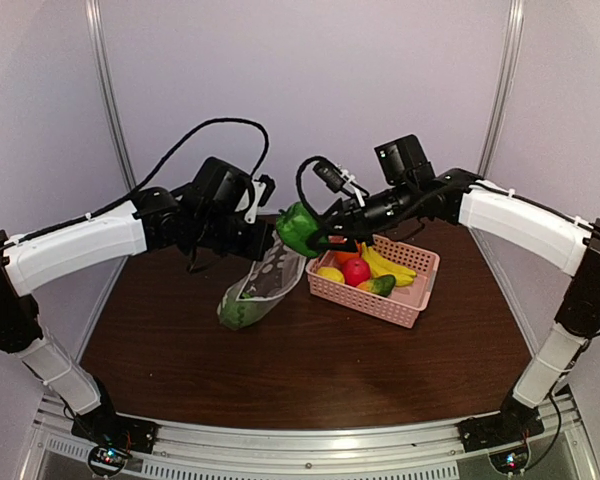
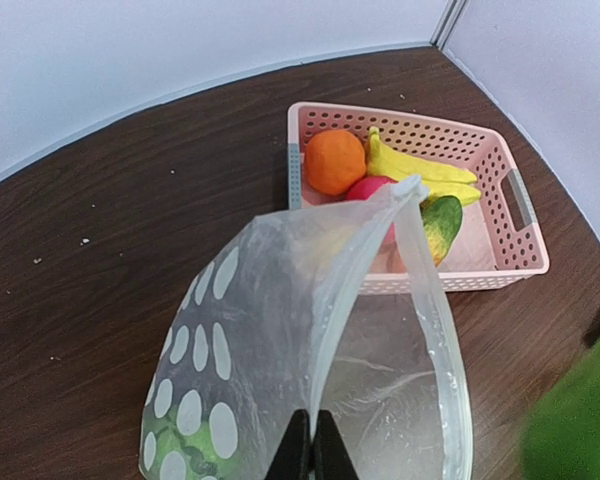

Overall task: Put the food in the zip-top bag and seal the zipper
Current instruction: Place the fake vegetable in the zipper food storage bag, then adjust the zipper food storage bag at the center of the board.

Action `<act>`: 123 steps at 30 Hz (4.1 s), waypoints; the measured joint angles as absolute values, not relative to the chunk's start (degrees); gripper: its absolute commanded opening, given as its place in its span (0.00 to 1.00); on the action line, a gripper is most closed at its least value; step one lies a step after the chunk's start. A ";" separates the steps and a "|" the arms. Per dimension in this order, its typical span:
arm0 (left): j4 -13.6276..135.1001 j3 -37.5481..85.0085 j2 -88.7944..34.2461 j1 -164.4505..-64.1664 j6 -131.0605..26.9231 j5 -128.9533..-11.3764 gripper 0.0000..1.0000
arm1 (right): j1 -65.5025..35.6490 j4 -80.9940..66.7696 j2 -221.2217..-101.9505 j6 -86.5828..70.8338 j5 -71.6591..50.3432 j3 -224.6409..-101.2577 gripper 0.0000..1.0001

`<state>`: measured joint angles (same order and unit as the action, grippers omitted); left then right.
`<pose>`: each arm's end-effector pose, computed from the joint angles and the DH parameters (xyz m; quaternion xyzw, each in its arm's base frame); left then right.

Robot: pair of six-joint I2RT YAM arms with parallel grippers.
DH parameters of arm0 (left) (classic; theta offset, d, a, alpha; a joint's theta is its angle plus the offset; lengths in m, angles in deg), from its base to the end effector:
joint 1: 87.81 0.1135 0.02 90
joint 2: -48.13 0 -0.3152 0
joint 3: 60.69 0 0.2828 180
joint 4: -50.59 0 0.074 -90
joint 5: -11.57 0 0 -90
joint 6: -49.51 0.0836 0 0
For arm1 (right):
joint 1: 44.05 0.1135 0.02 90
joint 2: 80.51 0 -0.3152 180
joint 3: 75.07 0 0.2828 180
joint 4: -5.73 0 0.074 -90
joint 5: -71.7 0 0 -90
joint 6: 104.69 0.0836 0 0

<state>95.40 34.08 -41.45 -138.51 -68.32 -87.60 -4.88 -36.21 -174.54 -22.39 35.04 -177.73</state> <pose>0.2763 -0.3165 0.3545 0.1455 0.8908 -0.2125 0.3743 0.2874 0.3206 0.4023 -0.5083 0.6368 0.4953 0.3012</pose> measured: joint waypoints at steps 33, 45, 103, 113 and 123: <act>86.37 25.16 -33.93 -136.28 -84.80 -87.27 0.00 | -2.51 -29.15 -183.20 -7.47 24.86 -175.02 0.51; 84.95 25.06 -34.00 -136.28 -85.11 -85.98 0.00 | 3.56 -38.72 -183.55 -7.20 9.30 -184.66 0.55; 90.76 24.16 -26.37 -136.65 -74.66 -103.18 0.00 | 3.28 -39.77 -195.72 -10.59 -12.61 -206.16 0.00; 94.72 27.96 -32.55 -136.67 -72.98 -102.57 0.00 | 3.28 -39.93 -198.54 -9.19 -6.70 -206.05 0.32; 95.90 29.10 -35.35 -136.67 -72.67 -101.10 0.00 | 0.59 -41.61 -185.56 -17.21 -3.29 -192.26 0.65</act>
